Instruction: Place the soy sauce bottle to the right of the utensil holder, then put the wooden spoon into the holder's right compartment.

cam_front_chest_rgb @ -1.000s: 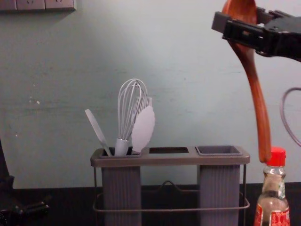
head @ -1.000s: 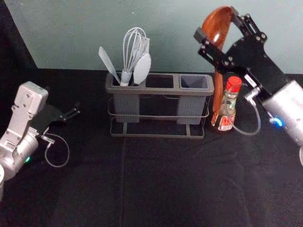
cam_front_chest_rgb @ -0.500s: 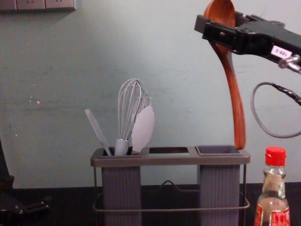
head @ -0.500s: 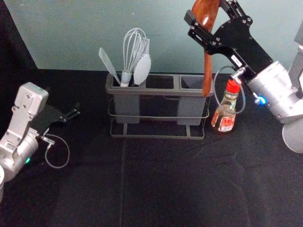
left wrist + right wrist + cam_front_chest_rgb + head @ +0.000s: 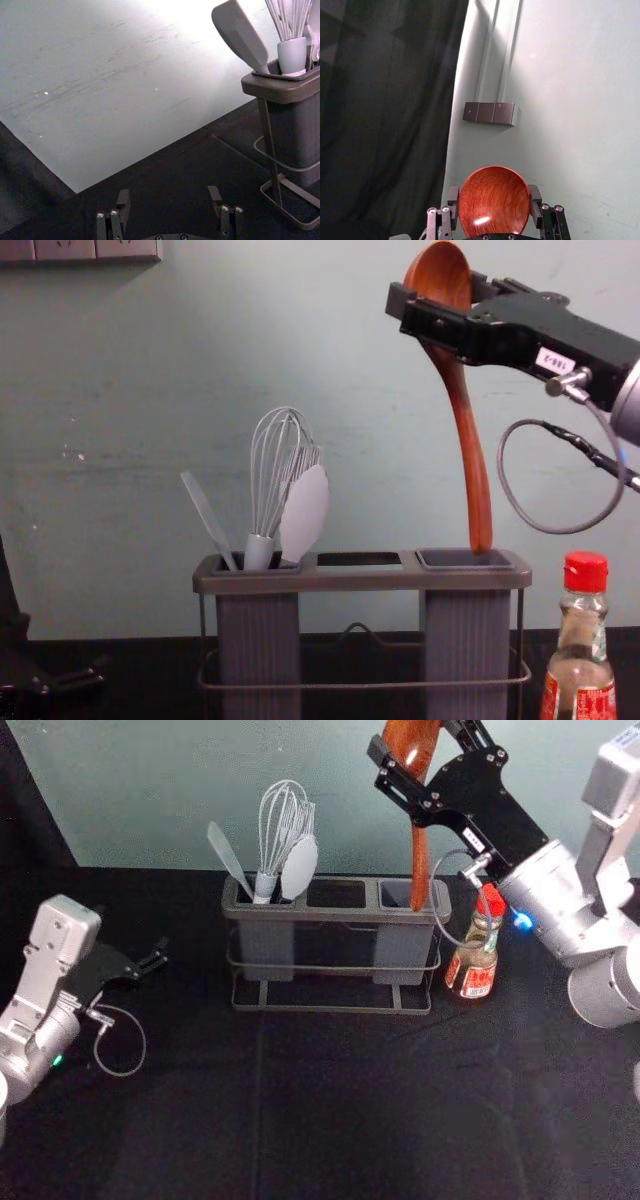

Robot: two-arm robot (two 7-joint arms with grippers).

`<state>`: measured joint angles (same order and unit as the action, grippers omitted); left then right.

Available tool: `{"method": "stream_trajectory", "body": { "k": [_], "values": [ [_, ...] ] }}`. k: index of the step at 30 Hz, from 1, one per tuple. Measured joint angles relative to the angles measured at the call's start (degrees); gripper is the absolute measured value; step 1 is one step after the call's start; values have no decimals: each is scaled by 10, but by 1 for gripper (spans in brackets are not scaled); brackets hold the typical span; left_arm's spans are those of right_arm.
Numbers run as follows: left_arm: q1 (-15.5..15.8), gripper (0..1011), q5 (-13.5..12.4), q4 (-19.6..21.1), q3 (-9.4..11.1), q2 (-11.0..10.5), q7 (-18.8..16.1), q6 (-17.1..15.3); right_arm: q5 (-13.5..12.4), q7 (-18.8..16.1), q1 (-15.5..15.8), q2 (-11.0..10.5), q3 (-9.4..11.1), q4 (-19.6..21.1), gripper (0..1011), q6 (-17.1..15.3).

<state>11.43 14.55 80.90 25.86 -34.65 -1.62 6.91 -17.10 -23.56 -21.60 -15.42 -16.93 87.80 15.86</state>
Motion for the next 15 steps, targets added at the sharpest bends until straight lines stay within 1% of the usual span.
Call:
{"method": "stream_trajectory", "body": {
  "k": [4, 10, 11, 15],
  "values": [
    [0, 1011, 0, 0, 0, 0, 0, 0, 6, 2, -9, 8, -1, -16, 840, 11],
    [0, 1011, 0, 0, 0, 0, 0, 0, 21, 9, -26, 26, -2, -52, 840, 43],
    [0, 1011, 0, 0, 0, 0, 0, 0, 21, 9, -26, 26, -2, -52, 840, 43],
    [0, 1011, 0, 0, 0, 0, 0, 0, 27, 14, -33, 40, 2, -77, 840, 65]
  ]
}}
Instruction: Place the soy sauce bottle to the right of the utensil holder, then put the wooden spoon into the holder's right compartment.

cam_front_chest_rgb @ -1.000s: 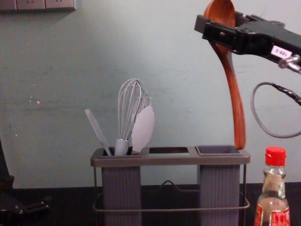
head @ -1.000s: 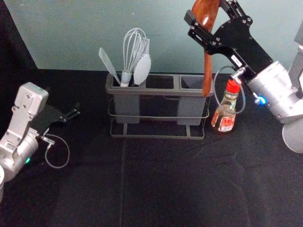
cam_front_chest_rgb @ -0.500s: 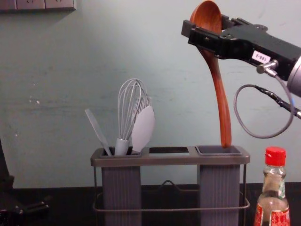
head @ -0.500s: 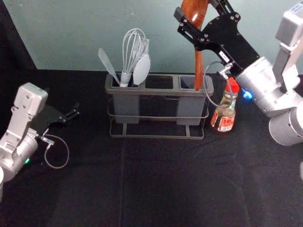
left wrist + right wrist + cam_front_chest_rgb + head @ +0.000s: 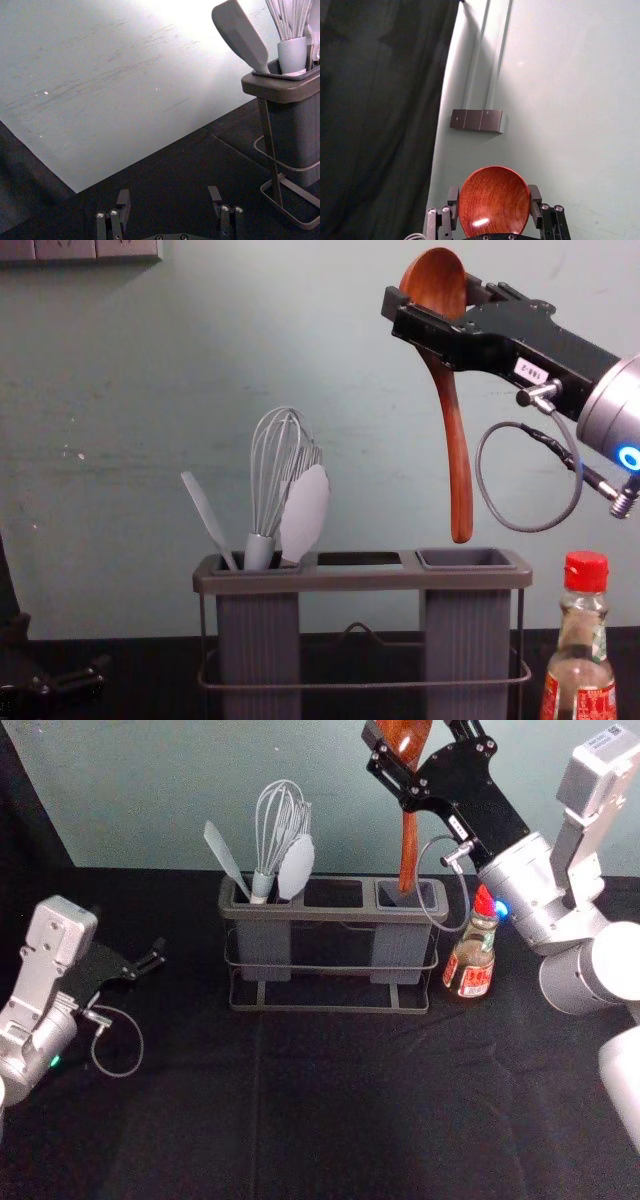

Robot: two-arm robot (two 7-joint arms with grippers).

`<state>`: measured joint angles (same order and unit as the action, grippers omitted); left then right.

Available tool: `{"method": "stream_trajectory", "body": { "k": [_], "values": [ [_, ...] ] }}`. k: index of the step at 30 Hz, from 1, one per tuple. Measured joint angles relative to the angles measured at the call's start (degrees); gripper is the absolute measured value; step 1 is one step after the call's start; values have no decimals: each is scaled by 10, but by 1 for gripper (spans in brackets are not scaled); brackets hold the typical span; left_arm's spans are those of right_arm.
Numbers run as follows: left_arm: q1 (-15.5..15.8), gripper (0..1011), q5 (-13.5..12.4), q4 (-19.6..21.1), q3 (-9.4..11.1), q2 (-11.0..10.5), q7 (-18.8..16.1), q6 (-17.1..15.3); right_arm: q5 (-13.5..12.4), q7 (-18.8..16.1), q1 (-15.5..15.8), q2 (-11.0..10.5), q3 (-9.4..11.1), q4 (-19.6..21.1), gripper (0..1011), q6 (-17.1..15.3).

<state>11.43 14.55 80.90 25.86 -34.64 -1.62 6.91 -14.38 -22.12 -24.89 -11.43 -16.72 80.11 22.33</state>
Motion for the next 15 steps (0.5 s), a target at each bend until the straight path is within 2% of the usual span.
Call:
{"method": "stream_trajectory", "body": {
  "k": [15],
  "values": [
    [0, 1011, 0, 0, 0, 0, 0, 0, 14, 5, 5, 39, 21, -70, 840, 87]
  ]
}}
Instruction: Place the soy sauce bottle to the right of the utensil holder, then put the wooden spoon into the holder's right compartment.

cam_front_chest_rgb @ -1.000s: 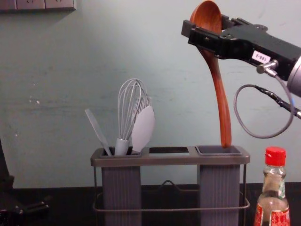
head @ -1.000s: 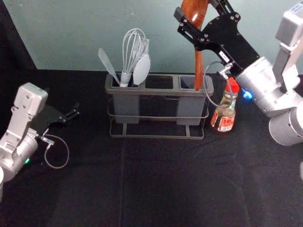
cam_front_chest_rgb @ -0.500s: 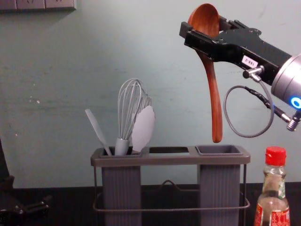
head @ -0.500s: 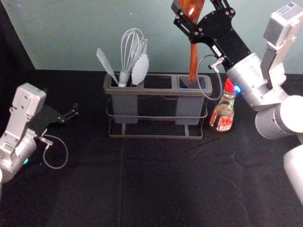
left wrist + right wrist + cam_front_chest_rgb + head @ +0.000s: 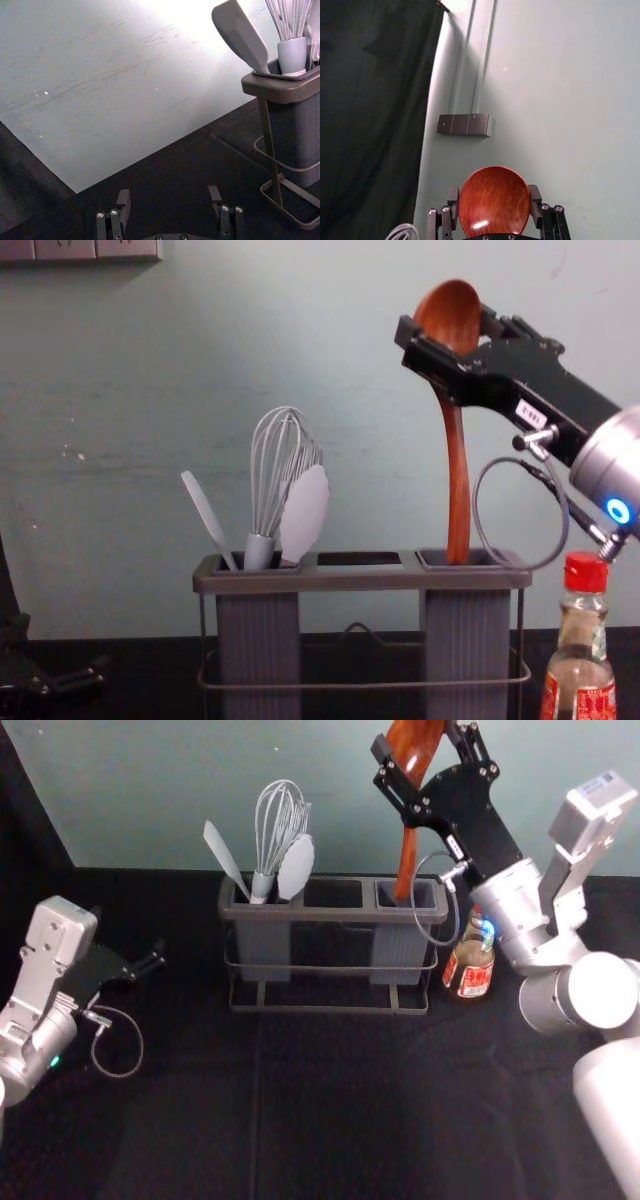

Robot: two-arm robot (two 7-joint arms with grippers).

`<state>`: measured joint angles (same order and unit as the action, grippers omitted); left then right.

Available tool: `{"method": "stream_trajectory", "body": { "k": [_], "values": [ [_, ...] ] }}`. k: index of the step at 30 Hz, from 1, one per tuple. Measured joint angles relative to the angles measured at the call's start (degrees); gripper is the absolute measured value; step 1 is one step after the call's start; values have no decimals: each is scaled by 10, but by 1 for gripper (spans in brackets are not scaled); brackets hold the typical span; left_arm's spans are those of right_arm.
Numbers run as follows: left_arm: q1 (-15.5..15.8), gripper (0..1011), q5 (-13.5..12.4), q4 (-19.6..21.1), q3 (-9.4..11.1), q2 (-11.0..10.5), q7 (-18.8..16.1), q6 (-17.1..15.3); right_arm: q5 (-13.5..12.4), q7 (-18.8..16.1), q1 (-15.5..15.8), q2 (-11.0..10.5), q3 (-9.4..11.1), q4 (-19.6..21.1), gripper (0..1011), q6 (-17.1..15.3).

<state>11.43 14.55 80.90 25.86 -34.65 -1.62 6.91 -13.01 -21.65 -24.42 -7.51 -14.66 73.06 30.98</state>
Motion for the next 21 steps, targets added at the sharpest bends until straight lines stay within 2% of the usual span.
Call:
{"method": "stream_trajectory", "body": {
  "k": [12, 21],
  "values": [
    [0, 1011, 0, 0, 0, 0, 0, 0, 9, -13, 12, 8, 9, -35, 840, 24],
    [0, 1011, 0, 0, 0, 0, 0, 0, 3, -22, 17, 13, 15, -51, 840, 33]
  ]
}}
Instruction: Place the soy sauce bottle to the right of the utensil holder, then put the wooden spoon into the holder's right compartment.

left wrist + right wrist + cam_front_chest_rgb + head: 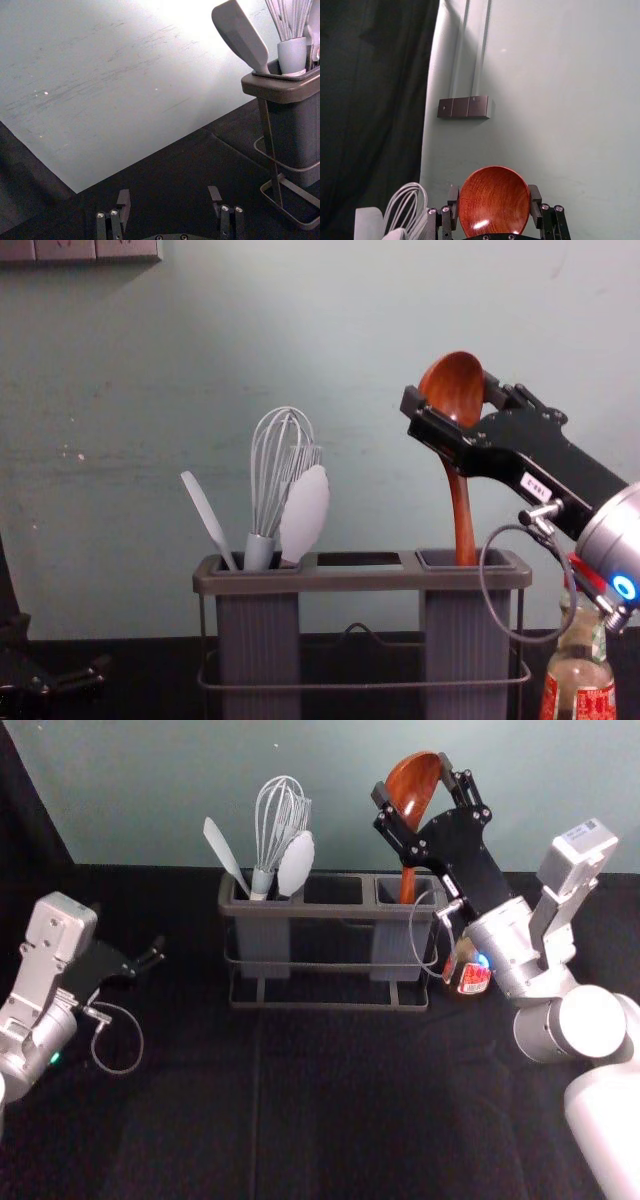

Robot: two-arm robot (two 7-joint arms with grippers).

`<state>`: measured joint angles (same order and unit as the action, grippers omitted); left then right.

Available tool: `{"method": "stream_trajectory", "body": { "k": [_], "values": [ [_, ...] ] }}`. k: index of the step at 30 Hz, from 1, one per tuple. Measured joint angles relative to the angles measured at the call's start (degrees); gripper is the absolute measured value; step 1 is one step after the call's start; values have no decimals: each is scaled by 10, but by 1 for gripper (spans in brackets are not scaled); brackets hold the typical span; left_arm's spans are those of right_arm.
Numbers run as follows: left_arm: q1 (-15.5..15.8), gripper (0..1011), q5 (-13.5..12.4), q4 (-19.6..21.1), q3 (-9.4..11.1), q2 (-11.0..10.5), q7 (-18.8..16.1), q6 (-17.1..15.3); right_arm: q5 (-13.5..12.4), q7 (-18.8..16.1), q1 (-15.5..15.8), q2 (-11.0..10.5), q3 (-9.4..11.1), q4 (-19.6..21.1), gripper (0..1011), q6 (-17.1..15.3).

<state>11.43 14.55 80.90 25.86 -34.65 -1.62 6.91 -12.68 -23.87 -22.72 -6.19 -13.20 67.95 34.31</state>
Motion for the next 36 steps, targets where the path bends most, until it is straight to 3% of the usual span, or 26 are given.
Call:
{"method": "stream_trajectory", "body": {
  "k": [22, 29, 36],
  "values": [
    [0, 1011, 0, 0, 0, 0, 0, 0, 5, -2, 22, 5, 3, -11, 843, 1],
    [0, 1011, 0, 0, 0, 0, 0, 0, 5, -1, 25, 6, 4, -6, 1000, -2],
    [0, 1011, 0, 0, 0, 0, 0, 0, 4, 3, 28, 5, 8, 17, 1004, -3]
  ]
}}
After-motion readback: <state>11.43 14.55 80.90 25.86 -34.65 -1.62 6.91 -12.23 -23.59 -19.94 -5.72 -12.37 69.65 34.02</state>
